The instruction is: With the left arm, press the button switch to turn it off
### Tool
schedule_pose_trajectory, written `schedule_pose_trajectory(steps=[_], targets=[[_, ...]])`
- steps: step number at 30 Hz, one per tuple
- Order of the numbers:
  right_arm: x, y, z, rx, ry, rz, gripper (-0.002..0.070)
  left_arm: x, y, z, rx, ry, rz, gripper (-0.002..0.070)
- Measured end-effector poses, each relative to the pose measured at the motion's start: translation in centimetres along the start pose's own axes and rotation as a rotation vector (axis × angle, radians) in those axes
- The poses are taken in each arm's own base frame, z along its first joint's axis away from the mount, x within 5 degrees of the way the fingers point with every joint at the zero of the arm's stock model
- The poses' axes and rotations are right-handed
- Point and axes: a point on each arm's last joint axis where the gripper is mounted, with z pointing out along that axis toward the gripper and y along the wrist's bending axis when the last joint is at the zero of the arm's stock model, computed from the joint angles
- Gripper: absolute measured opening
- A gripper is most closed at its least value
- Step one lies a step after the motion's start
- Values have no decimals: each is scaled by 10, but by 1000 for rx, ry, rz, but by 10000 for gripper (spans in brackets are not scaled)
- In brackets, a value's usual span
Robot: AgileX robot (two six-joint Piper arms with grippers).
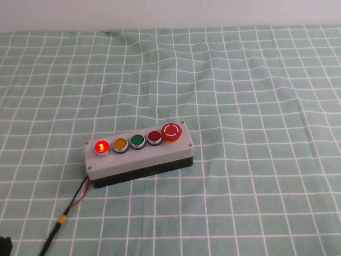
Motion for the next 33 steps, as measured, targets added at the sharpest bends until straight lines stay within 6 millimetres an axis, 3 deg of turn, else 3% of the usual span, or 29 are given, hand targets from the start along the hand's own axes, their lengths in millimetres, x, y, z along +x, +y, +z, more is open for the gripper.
schedule_pose_trajectory(steps=[25, 33], targets=[[0, 0, 0, 0, 0, 0, -16, -1, 0, 0, -1, -10, -2, -3], [0, 0, 0, 0, 0, 0, -16, -23, 4, -3, -40, -260, -2, -3]])
